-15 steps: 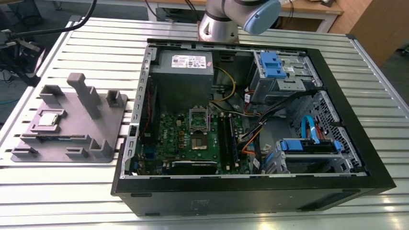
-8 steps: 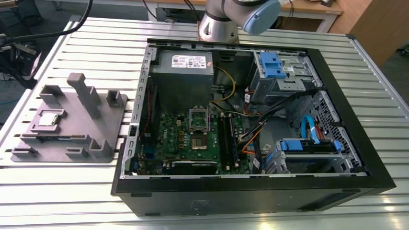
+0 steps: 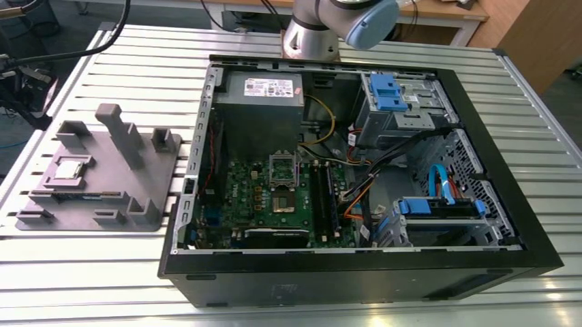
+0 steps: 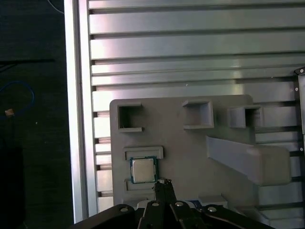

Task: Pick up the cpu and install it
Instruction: 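Reach for the cpu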

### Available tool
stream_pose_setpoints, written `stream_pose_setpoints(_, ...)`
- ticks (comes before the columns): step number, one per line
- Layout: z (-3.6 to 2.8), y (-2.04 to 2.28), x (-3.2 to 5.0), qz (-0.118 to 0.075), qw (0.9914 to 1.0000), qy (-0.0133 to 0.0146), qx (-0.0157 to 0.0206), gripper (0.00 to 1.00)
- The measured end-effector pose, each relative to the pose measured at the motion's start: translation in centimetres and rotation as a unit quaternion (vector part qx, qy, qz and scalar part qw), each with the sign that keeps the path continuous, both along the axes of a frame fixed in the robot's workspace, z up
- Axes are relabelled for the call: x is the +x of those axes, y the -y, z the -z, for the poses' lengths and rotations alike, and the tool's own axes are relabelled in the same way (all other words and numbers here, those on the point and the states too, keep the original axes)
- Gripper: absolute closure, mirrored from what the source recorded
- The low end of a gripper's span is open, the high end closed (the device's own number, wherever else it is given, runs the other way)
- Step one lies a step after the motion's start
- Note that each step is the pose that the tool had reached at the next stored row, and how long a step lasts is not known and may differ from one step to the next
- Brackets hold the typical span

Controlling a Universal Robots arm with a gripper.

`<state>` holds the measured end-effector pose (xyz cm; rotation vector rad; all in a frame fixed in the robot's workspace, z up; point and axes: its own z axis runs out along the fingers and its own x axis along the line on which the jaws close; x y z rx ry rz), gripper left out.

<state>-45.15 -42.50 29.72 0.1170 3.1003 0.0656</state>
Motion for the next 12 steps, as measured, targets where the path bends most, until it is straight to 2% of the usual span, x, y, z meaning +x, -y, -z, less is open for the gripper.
stream_pose_setpoints(12, 1.09, 0.00, -0.79, 0.000, 1.00000, 0.0000, -0.0007, 0.89)
